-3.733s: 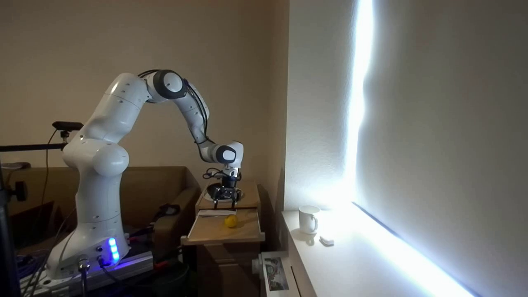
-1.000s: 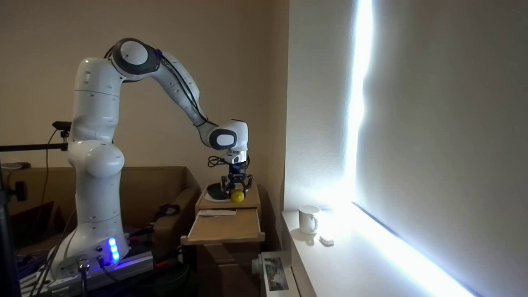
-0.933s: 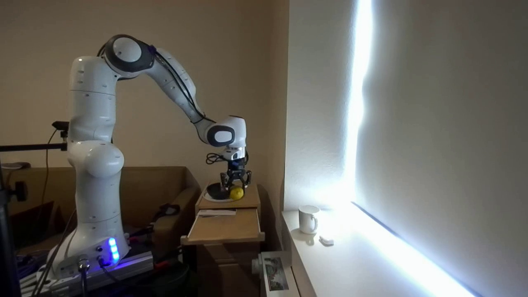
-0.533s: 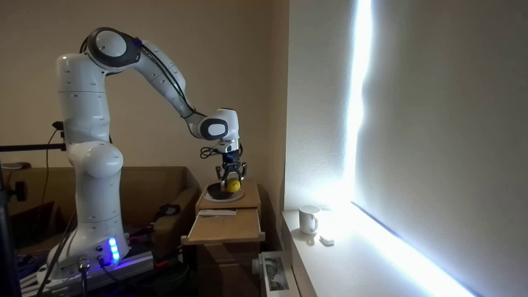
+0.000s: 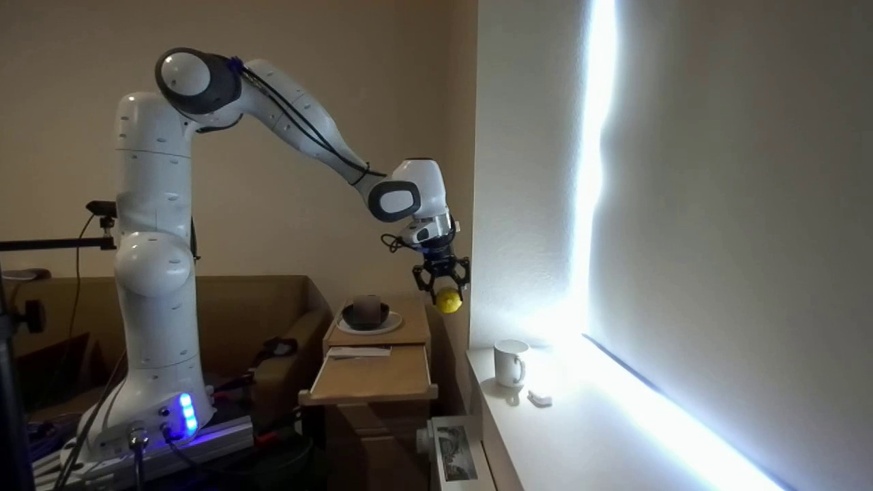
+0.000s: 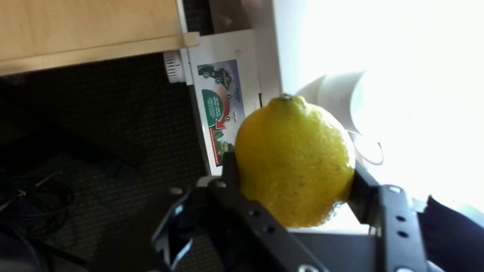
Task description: Place the white bottle in the black bowl on top of the night stand, place the lemon in the white mug on the window sill, close the open drawer on the nightstand
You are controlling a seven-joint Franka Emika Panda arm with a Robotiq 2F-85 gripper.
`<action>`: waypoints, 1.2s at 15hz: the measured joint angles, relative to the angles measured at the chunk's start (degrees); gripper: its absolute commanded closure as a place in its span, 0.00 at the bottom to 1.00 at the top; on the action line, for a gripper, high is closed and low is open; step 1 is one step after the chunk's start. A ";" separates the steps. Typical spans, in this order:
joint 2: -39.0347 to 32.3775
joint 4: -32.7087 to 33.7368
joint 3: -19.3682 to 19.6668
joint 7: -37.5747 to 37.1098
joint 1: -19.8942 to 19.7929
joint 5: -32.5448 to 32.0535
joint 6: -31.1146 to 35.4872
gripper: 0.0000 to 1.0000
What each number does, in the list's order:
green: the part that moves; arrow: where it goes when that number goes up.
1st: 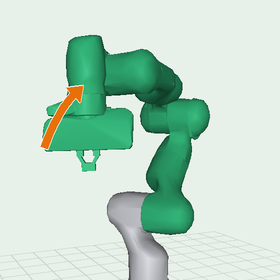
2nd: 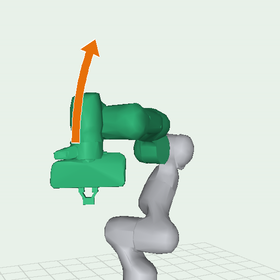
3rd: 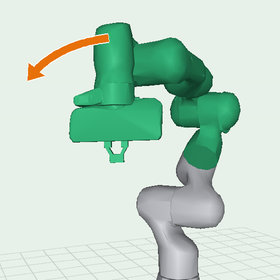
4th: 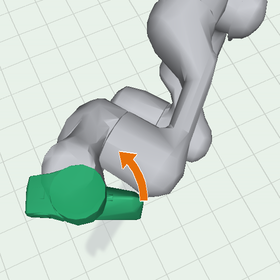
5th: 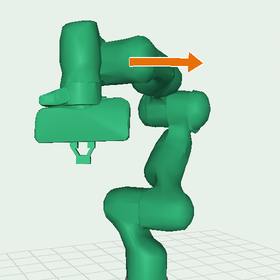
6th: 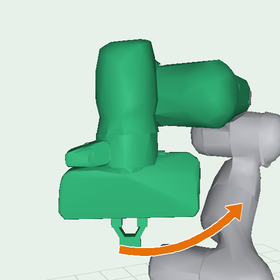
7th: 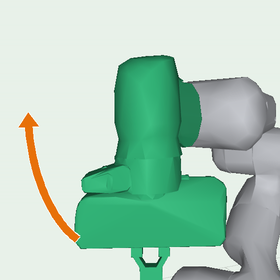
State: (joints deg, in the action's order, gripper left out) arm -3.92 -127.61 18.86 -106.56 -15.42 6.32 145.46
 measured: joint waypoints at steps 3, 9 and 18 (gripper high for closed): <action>-4.65 7.68 0.62 -1.20 -1.21 4.62 -3.50 0.57; -8.95 10.13 0.52 -7.07 -0.91 5.37 -1.99 0.57; -26.73 25.51 0.42 -24.94 -1.02 13.65 2.52 0.32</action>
State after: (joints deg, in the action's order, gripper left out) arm -30.65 -102.10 19.29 -131.50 -16.44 19.97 147.97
